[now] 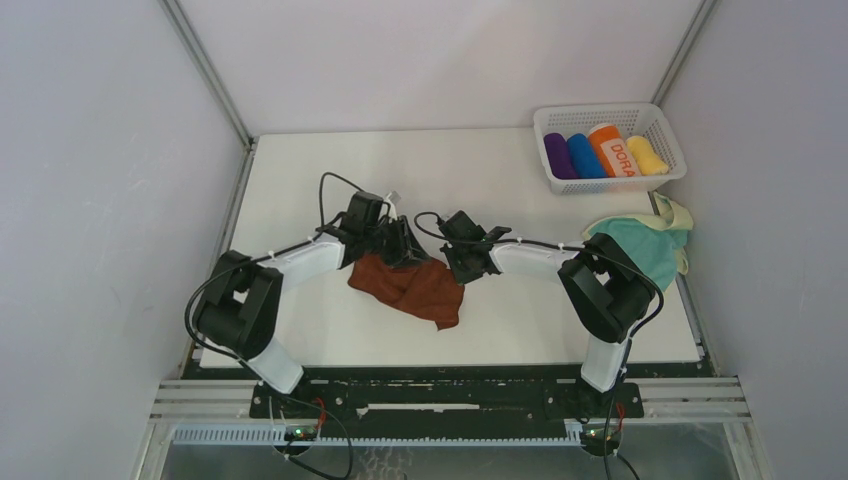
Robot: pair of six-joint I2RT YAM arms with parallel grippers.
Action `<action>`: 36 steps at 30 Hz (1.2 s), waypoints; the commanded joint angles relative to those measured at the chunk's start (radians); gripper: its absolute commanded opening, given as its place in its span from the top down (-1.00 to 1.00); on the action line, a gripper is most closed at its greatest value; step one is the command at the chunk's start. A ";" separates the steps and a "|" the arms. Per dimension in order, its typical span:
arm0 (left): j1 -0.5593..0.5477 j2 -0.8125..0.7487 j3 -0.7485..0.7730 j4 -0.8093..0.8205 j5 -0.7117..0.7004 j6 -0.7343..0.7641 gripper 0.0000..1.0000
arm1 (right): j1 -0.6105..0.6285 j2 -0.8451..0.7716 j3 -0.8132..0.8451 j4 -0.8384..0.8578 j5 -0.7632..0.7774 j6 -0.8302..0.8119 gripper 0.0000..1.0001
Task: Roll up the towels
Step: Flatten out the towel at the center of the board.
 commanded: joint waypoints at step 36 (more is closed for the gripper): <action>-0.006 0.141 0.096 0.086 0.014 0.102 0.71 | -0.008 -0.039 -0.059 -0.044 -0.006 -0.007 1.00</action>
